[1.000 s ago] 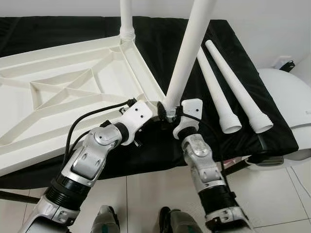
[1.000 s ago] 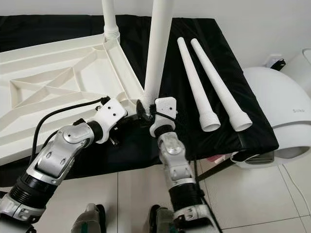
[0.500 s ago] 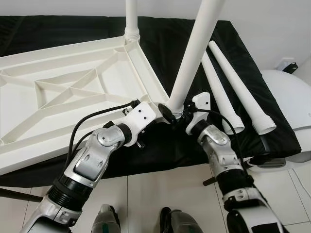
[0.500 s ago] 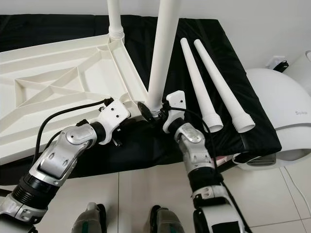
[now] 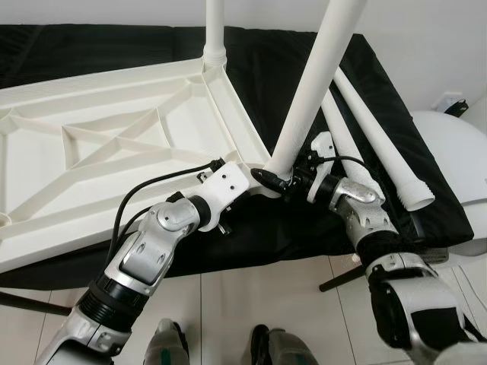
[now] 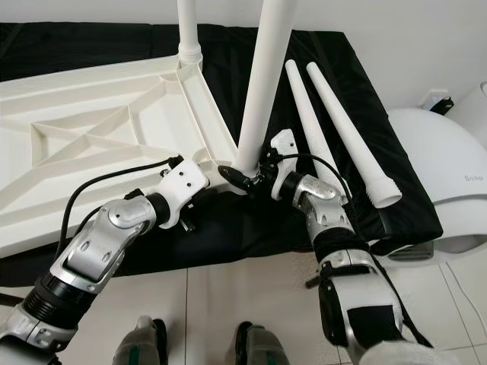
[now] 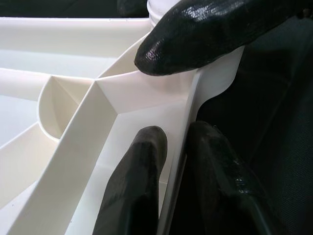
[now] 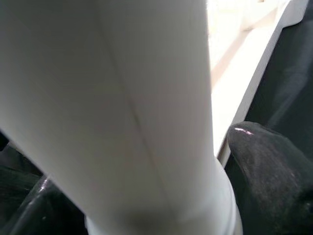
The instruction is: Building children table
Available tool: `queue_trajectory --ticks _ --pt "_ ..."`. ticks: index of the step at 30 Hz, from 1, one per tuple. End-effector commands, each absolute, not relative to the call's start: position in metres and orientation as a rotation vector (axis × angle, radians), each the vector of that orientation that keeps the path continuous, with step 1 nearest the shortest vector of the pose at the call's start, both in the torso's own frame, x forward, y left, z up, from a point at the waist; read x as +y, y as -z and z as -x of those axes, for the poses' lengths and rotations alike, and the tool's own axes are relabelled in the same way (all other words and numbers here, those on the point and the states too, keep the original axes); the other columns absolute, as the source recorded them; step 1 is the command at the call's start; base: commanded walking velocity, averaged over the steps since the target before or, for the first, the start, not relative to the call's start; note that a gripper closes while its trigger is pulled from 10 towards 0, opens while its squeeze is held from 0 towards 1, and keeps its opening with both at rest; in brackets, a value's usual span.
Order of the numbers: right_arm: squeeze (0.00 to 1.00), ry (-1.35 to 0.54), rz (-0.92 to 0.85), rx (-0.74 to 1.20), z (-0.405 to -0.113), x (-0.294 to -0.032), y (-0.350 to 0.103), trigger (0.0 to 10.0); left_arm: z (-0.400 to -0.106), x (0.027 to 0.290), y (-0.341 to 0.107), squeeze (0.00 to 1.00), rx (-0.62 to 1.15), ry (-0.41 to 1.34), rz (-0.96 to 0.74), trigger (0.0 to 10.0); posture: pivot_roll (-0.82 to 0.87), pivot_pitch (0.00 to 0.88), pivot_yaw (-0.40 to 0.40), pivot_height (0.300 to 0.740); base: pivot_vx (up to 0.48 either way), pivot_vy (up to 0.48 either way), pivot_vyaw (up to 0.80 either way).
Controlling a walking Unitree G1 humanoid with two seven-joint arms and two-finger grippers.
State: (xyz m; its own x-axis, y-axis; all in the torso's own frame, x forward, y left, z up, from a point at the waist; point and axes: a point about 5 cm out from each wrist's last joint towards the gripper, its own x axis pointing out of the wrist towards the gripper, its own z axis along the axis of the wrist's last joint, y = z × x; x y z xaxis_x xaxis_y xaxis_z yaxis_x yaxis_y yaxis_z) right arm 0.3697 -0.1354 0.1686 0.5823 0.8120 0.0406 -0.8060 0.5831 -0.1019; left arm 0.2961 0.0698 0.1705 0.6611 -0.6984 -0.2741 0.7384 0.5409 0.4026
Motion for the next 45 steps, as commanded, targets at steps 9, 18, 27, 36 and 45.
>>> queue_trajectory --ticks 9,18,27,36,45 --pt "0.0 -0.928 0.064 -0.092 -0.372 -0.153 -0.17 0.0 -0.286 0.068 -0.157 0.0 0.146 0.928 -0.511 10.0 0.11 0.192 -0.029 0.74 0.0 0.0 0.0" --pt "0.0 -0.883 -0.009 -0.142 -0.362 -0.143 -0.156 0.0 -0.287 0.068 -0.157 0.0 0.148 0.928 -0.509 10.0 0.1 0.198 -0.029 0.74 0.0 0.0 0.0" --pt "0.0 -0.652 -0.013 -0.187 -0.358 -0.136 -0.146 0.0 -0.287 0.066 -0.157 0.0 0.146 0.933 -0.506 10.0 0.09 0.202 -0.028 0.74 0.0 0.0 0.0" --pt "0.0 -0.412 -0.086 -0.195 -0.359 -0.125 -0.151 0.0 -0.287 0.066 -0.157 0.0 0.146 0.932 -0.505 10.0 0.09 0.198 -0.031 0.74 0.0 0.0 0.0" --pt "0.0 -0.226 -0.078 -0.198 -0.358 -0.092 -0.158 0.0 -0.289 0.064 -0.158 0.0 0.138 0.932 -0.503 10.0 0.08 0.195 -0.038 0.74 0.0 0.0 0.0"
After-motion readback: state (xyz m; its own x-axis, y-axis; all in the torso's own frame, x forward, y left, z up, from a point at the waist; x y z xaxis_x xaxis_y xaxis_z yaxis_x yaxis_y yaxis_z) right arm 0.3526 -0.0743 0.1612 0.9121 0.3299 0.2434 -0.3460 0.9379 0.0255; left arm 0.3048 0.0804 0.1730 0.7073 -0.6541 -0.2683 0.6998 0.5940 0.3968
